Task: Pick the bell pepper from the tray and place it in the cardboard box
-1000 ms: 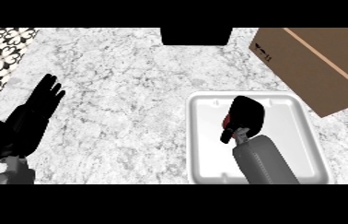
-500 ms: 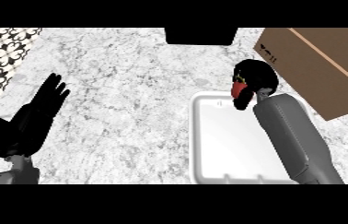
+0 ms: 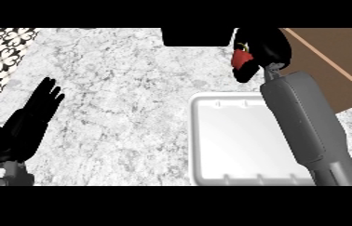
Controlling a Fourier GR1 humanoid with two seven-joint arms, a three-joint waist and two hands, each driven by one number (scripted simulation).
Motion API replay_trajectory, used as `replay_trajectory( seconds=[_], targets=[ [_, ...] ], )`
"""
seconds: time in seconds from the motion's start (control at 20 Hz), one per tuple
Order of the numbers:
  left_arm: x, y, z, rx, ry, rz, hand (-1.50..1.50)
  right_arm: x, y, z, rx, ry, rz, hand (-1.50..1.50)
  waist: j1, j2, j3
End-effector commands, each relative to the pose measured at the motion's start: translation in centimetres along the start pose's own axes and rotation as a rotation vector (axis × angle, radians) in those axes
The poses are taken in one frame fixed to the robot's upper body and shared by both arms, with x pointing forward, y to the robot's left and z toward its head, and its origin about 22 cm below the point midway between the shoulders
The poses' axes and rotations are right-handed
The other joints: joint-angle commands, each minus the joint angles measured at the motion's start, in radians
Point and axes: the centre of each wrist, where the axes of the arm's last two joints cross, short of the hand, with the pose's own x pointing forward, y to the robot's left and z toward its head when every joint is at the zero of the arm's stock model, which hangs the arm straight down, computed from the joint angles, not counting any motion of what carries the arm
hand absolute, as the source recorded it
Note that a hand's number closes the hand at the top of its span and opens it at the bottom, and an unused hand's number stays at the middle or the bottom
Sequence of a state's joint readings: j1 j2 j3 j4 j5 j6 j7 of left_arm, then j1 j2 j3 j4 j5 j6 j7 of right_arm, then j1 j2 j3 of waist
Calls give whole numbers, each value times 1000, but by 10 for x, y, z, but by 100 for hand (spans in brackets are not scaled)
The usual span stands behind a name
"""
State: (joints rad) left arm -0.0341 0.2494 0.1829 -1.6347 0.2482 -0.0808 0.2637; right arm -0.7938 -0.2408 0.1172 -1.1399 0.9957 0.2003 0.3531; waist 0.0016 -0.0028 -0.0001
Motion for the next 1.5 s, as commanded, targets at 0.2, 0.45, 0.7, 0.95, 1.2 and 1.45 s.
replay_trajectory(
  seconds=[0.2, 0.45, 0.7, 0.95, 1.2, 1.45],
  targets=[
    [3, -3, 2, 11, 4, 2, 0, 5, -70, 13, -283, 143, -30, 150, -2, 0, 0],
    [-3, -1, 7, -8, -3, 17, 0, -28, -119, 0, -370, 261, -56, 150, 8, 3, 0],
    [20, 11, -4, -14, -3, -5, 0, -61, -115, -8, -366, 291, -68, 150, 5, 3, 0],
    [2, -4, 0, -5, -1, -7, 0, -106, -120, -20, -319, 300, 19, 150, 11, 6, 0],
    [-12, -1, -8, -8, -7, -2, 0, -137, -102, -34, -360, 286, 5, 150, 21, 12, 0],
    [5, -9, 2, -38, 10, -11, 0, -161, -67, -36, -323, 286, -16, 150, 25, 11, 1]
  ],
)
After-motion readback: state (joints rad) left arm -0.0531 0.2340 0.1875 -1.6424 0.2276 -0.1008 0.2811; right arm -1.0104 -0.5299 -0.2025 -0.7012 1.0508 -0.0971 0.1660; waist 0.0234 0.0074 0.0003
